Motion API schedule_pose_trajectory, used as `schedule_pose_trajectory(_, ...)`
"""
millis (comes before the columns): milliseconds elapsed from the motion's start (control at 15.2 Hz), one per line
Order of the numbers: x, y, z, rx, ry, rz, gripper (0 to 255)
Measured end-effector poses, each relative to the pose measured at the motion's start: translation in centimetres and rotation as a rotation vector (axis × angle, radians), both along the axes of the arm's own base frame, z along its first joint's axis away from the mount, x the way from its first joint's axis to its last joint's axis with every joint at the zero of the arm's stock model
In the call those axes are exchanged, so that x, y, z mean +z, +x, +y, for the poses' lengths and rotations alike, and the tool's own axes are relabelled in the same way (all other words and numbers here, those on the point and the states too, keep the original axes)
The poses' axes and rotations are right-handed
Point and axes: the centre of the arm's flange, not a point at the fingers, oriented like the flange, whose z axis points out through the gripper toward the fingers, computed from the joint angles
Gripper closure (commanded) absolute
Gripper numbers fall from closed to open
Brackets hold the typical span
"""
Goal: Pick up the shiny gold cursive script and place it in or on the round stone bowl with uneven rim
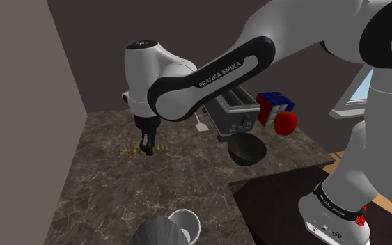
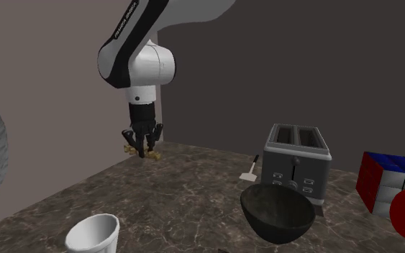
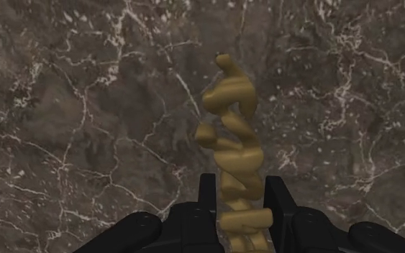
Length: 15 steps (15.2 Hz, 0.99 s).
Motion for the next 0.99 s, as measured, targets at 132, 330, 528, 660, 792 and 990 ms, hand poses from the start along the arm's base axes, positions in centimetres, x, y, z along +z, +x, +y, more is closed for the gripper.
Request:
schedule_pose_trajectory(132,1.1,0.0,0.0,0.000,0.000,0.000,255)
schedule_pose_trajectory(330,2.0,-0.3,-0.5,0.000,0.000,0.000,255)
schedule_pose_trajectory(528,2.1,-1.6,-3.7,0.000,-0.001,0.001,255)
schedule_pose_trajectory(660,2.1,-2.6,-6.2,0.000,0.000,0.000,255)
schedule_pose_trajectory(792,2.4,-3.4,-8.7,0.000,0.000,0.000,255)
schedule_pose_trajectory(990,2.5,-5.2,-12.0,0.000,0.000,0.000,255)
